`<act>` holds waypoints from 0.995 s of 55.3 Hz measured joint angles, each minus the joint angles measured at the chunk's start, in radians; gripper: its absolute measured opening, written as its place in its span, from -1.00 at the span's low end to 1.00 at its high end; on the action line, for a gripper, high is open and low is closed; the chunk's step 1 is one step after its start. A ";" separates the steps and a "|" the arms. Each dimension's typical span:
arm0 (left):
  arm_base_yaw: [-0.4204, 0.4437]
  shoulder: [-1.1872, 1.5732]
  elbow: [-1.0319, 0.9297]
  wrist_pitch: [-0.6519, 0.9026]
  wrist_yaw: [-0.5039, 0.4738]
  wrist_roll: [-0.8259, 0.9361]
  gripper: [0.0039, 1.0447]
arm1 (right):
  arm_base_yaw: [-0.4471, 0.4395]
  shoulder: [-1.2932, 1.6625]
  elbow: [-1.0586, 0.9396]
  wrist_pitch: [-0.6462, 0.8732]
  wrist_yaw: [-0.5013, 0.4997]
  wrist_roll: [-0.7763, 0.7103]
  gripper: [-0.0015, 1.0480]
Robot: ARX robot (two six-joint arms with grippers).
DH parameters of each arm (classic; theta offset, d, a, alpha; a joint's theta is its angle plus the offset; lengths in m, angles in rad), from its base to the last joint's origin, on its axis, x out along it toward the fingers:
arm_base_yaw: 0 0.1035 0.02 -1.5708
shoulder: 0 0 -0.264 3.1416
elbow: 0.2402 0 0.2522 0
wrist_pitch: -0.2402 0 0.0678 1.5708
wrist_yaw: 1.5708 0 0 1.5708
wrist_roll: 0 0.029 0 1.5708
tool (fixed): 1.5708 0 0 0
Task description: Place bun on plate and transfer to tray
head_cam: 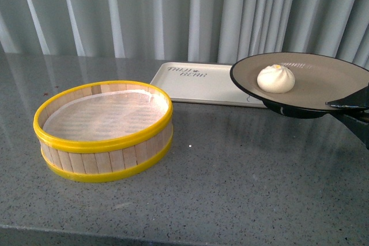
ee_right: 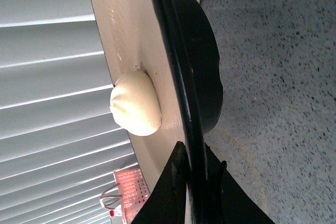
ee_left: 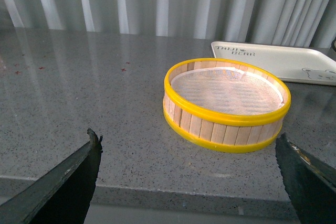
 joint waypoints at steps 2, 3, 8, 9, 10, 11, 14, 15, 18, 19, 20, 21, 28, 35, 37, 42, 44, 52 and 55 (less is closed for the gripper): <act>0.000 0.000 0.000 0.000 0.000 0.000 0.88 | -0.008 0.020 0.020 -0.001 -0.004 -0.008 -0.94; 0.000 0.000 0.000 0.000 0.000 0.000 0.88 | -0.014 0.033 0.033 -0.001 -0.006 -0.013 -0.94; 0.000 0.000 0.000 0.000 0.000 0.000 0.88 | -0.030 0.080 0.087 -0.009 -0.014 -0.033 -0.94; 0.000 0.000 0.000 0.000 0.000 0.000 0.88 | -0.031 0.085 0.094 -0.011 -0.014 -0.035 -0.94; 0.000 0.000 0.000 0.000 0.000 0.000 0.88 | -0.033 0.095 0.108 -0.014 -0.015 -0.039 -0.94; 0.000 0.000 0.000 0.000 0.000 0.000 0.88 | -0.035 0.106 0.121 -0.018 -0.018 -0.045 -0.94; 0.000 0.000 0.000 0.000 0.000 0.000 0.88 | -0.039 0.127 0.148 -0.025 -0.025 -0.054 -0.94; 0.000 0.000 0.000 0.000 0.000 0.000 0.88 | -0.040 0.136 0.161 -0.031 -0.030 -0.058 -0.94; 0.000 0.000 0.000 0.000 0.000 0.000 0.88 | -0.043 0.161 0.193 -0.039 -0.039 -0.068 -0.94; 0.000 0.000 0.000 0.000 0.000 0.000 0.88 | -0.044 0.173 0.206 -0.040 -0.043 -0.072 -0.94; 0.000 0.000 0.000 0.000 0.000 0.000 0.88 | -0.045 0.178 0.211 -0.040 -0.045 -0.072 -0.94; 0.000 0.000 0.000 0.000 0.000 0.000 0.88 | -0.046 0.195 0.228 -0.042 -0.053 -0.074 -0.94; 0.000 0.000 0.000 0.000 0.000 0.000 0.88 | -0.053 0.255 0.288 -0.044 -0.077 -0.088 -0.94; 0.000 0.000 0.000 0.000 0.000 0.000 0.88 | -0.064 0.303 0.344 -0.044 -0.079 -0.093 -0.94; 0.000 0.000 0.000 0.000 0.000 0.000 0.88 | -0.068 0.315 0.360 -0.047 -0.079 -0.095 -0.94; 0.000 0.000 0.000 0.000 0.000 0.000 0.88 | -0.077 0.345 0.399 -0.053 -0.079 -0.096 -0.94; 0.000 0.000 0.000 0.000 0.000 0.000 0.88 | -0.079 0.355 0.413 -0.055 -0.080 -0.096 -0.94; 0.000 0.000 0.000 0.000 0.000 0.000 0.88 | -0.089 0.402 0.469 -0.058 -0.094 -0.095 -0.94; 0.000 0.000 0.000 0.000 0.000 0.000 0.88 | -0.091 0.420 0.494 -0.061 -0.097 -0.095 -0.94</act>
